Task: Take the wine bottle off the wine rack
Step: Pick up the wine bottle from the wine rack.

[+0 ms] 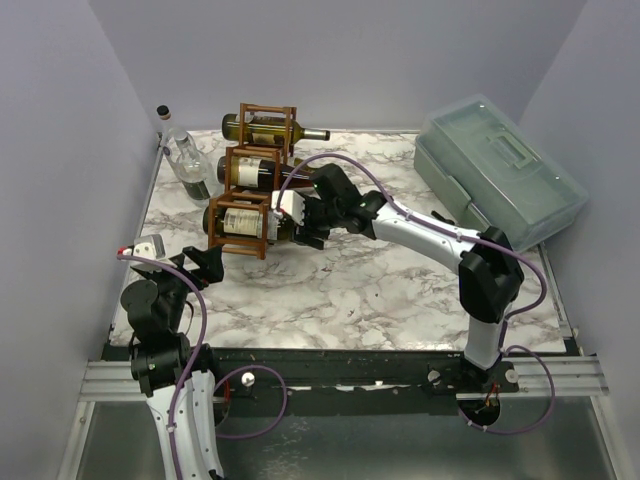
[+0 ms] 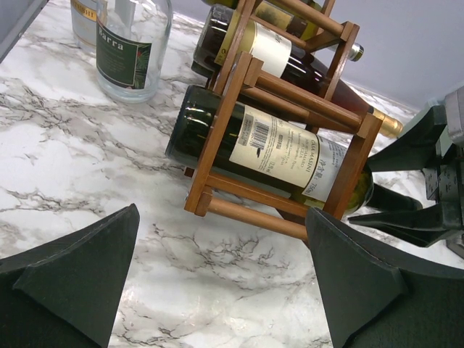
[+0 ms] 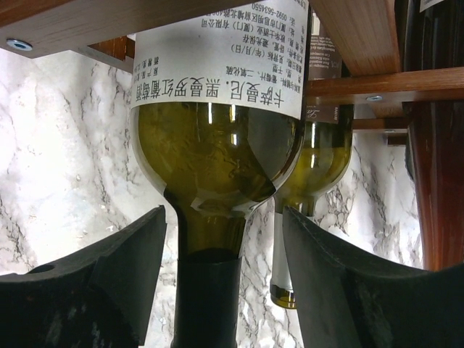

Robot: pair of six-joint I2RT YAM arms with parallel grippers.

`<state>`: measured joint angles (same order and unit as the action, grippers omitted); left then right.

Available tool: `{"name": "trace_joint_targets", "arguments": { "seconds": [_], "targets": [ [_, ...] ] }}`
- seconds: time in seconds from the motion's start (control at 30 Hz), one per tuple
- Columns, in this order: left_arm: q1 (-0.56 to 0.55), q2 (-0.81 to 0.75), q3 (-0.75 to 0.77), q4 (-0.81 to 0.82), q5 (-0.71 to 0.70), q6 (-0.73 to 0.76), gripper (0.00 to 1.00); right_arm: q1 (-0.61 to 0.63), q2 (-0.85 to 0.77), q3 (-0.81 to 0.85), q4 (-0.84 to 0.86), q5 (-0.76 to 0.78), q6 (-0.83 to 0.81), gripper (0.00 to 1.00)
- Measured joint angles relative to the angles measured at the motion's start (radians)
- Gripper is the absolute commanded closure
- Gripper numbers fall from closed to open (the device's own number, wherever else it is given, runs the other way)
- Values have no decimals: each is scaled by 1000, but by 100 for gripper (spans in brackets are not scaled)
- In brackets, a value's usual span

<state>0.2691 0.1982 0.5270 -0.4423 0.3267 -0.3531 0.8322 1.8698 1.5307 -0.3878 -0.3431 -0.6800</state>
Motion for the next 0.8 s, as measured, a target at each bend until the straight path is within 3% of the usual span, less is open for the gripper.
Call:
{"name": "trace_joint_targets", "arguments": {
  "seconds": [0.8],
  "targets": [
    [0,-8,-2,0,-6,0,1,0,11,-55,113,18,70,40]
  ]
}}
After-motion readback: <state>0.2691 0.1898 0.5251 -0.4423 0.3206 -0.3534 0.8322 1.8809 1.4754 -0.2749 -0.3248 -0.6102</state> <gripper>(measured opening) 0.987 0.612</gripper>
